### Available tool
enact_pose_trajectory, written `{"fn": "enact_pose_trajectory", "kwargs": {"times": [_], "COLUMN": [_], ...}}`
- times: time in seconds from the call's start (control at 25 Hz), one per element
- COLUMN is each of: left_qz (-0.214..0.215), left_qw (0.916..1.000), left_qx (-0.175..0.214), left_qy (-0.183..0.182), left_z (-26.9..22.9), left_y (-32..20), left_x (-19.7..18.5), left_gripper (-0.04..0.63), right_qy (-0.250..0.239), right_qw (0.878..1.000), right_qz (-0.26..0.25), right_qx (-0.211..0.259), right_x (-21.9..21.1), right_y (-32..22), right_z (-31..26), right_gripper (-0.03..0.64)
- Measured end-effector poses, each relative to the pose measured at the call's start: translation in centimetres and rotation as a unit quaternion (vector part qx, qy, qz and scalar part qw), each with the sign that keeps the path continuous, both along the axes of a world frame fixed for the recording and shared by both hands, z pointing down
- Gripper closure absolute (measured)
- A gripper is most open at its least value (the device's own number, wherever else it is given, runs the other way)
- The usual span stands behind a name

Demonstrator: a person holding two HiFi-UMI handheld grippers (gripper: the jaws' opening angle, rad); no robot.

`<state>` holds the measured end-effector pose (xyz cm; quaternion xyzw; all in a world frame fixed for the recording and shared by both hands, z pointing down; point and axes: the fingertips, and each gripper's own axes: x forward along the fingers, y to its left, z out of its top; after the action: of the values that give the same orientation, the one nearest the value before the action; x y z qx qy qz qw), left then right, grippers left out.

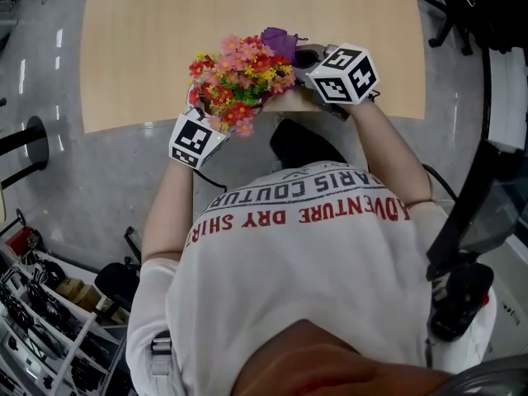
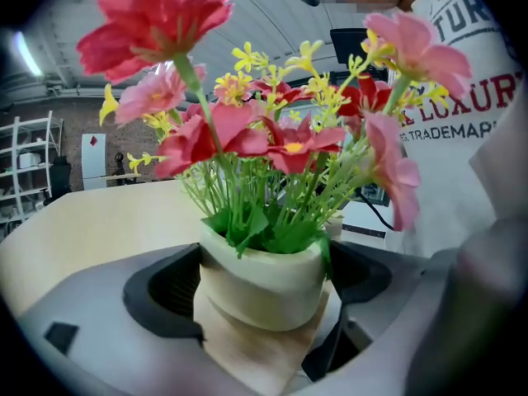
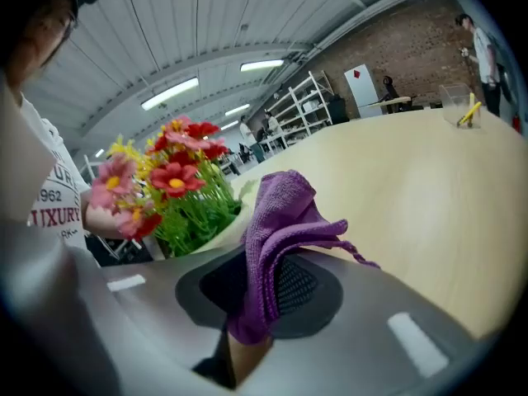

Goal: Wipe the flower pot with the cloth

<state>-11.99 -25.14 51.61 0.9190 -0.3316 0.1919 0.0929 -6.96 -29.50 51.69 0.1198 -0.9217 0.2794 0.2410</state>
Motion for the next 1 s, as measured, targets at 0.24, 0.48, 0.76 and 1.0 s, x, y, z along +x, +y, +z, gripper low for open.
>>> {"fn": "enact_pose_trajectory", "kwargs": {"times": [0.24, 0.48, 0.76, 1.0], "left_qz": [0.002, -0.025, -0.113, -0.151], "left_qw": [1.0000, 0.9993, 0.9920, 0.9790], "left_qx": [0.001, 0.019, -0.002, -0.057], "left_qy": [-0.003, -0.020, 0.056, 0.125], "left_z": [-0.3, -0.5, -4.2, -10.8], "left_y": [0.1, 0.1, 6.1, 17.3], "left_x": [0.1, 0.3, -3.1, -2.6], "left_gripper": [0.106, 0.106, 0.106, 0.430], "right_qy": [0.084, 0.028, -0.016, -0.068], "right_qw": [0.996, 0.997, 0.983, 0.985], "right_qz": [0.001, 0.069, 0.150, 0.107], "right_qx": [0.002, 0.012, 0.103, 0.113], "right_x": [0.1, 1.9, 8.2, 8.9], "right_y": [-0.1, -0.9, 5.3, 19.5], "right_z": [2.1, 0.6, -7.3, -13.4], "right_gripper": [0.578, 0.575, 0.575, 0.575]}}
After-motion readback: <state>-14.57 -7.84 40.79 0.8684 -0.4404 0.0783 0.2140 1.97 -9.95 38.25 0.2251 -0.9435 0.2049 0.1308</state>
